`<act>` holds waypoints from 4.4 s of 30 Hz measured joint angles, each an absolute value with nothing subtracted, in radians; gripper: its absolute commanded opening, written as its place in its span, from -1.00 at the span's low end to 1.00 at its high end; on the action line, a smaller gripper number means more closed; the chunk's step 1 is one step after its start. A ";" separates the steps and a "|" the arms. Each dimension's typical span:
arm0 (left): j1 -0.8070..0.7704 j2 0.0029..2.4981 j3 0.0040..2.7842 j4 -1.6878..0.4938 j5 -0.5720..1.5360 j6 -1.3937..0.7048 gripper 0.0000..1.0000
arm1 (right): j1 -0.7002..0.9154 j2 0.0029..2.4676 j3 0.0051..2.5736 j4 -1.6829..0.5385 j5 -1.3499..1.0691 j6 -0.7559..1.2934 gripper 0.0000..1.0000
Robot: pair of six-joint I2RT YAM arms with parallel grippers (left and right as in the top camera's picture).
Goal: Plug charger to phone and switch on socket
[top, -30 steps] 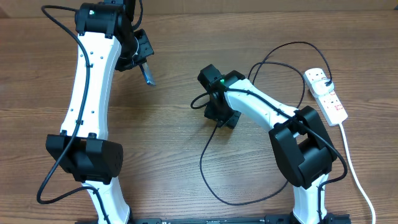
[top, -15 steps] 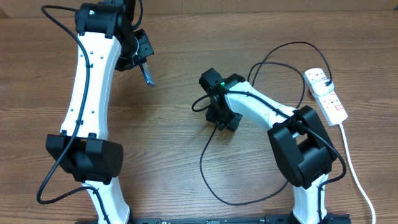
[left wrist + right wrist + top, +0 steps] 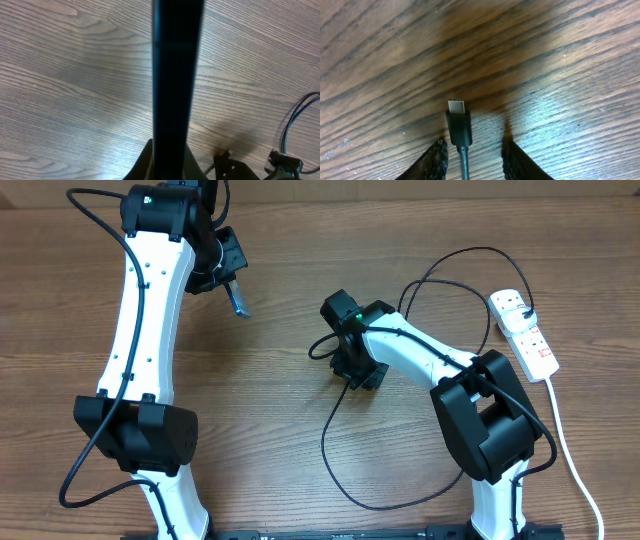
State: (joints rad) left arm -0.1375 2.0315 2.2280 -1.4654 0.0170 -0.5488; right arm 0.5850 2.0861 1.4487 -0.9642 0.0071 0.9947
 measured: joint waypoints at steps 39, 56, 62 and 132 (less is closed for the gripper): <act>-0.138 2.032 2.228 -1.459 0.017 -0.549 -0.92 | 0.585 2.086 1.448 -0.940 -0.011 0.987 -0.68; -0.138 2.032 2.228 -1.459 0.017 -0.549 -0.92 | 0.585 2.086 1.448 -0.936 -0.017 0.982 -0.53; -0.138 2.032 2.228 -1.459 0.017 -0.549 -0.92 | 0.585 2.086 1.448 -0.937 -0.023 0.980 -0.60; -0.137 2.032 2.228 -1.197 0.592 -0.358 -0.92 | 0.586 1.810 1.527 -1.058 -0.094 0.672 -0.92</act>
